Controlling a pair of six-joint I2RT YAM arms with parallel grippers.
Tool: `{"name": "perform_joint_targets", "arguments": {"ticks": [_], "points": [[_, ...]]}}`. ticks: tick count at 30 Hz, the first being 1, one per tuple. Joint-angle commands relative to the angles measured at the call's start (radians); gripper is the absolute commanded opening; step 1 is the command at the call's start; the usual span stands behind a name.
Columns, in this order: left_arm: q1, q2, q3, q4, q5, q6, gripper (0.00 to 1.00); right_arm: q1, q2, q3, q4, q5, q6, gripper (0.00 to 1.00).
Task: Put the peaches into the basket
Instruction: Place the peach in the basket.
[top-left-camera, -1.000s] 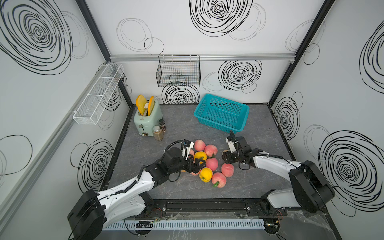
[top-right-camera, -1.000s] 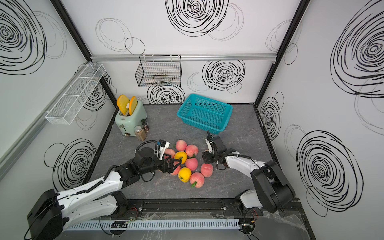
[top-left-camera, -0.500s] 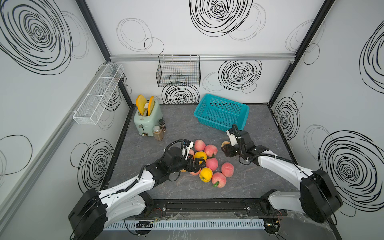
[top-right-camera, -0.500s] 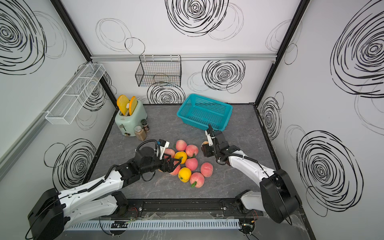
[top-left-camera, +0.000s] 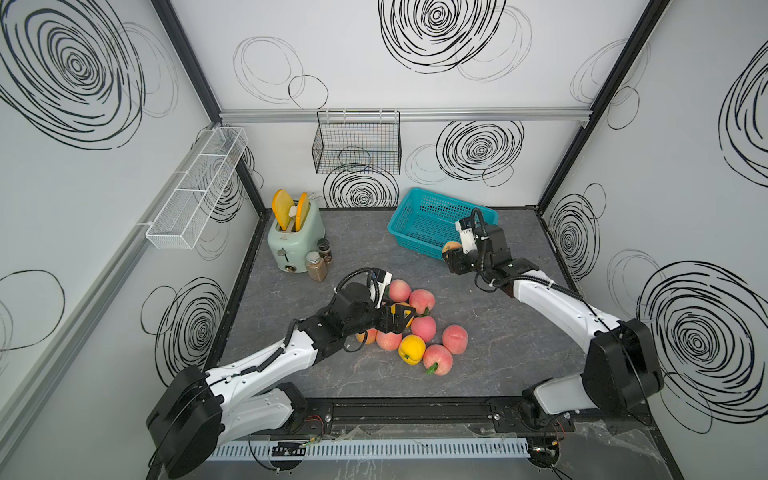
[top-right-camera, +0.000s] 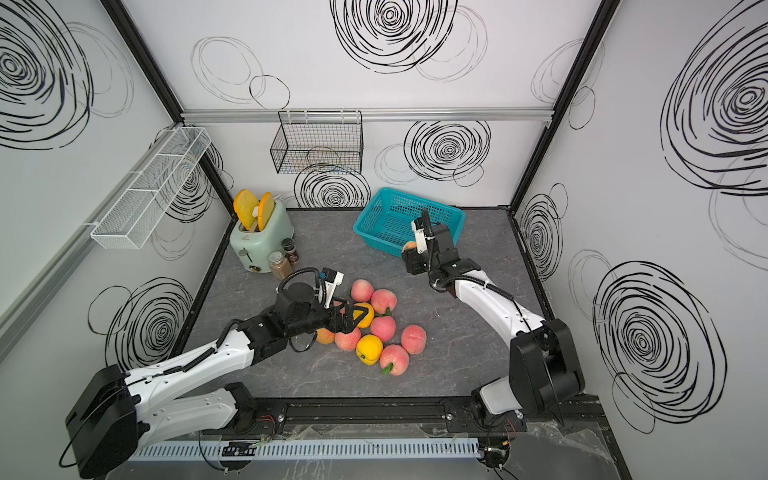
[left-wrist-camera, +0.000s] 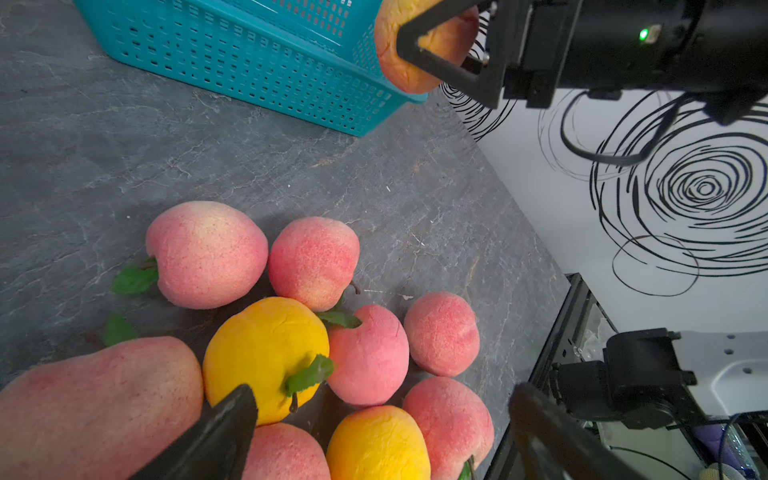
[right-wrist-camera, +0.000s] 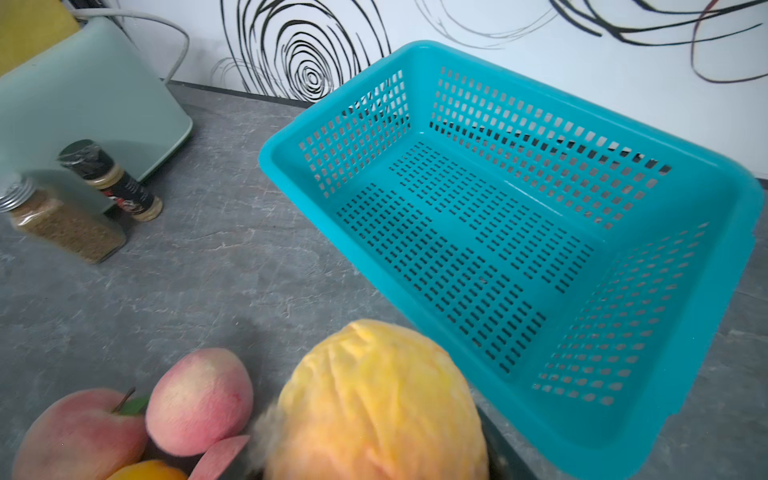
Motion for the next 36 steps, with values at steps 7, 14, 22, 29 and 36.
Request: {"name": "perform_joint_targets", "arguments": {"ticks": [7,14,22,29,36], "points": [[0.038,0.076,0.088,0.048,-0.012,-0.003,0.98,-0.086,0.247,0.26,0.051,-0.039,-0.057,0.59],[0.045,0.144,0.148,0.065,-0.019,0.005,0.98,-0.115,0.436,0.416,0.044,-0.031,-0.063,0.58],[0.048,0.175,0.178,0.072,-0.022,0.013,0.98,-0.13,0.614,0.551,0.013,-0.038,-0.071,0.59],[0.054,0.17,0.158,0.078,-0.029,0.014,0.98,-0.15,0.695,0.598,0.002,-0.055,-0.064,0.59],[0.062,0.165,0.142,0.088,-0.027,0.014,0.98,-0.162,0.736,0.617,-0.012,-0.049,-0.066,0.6]]}}
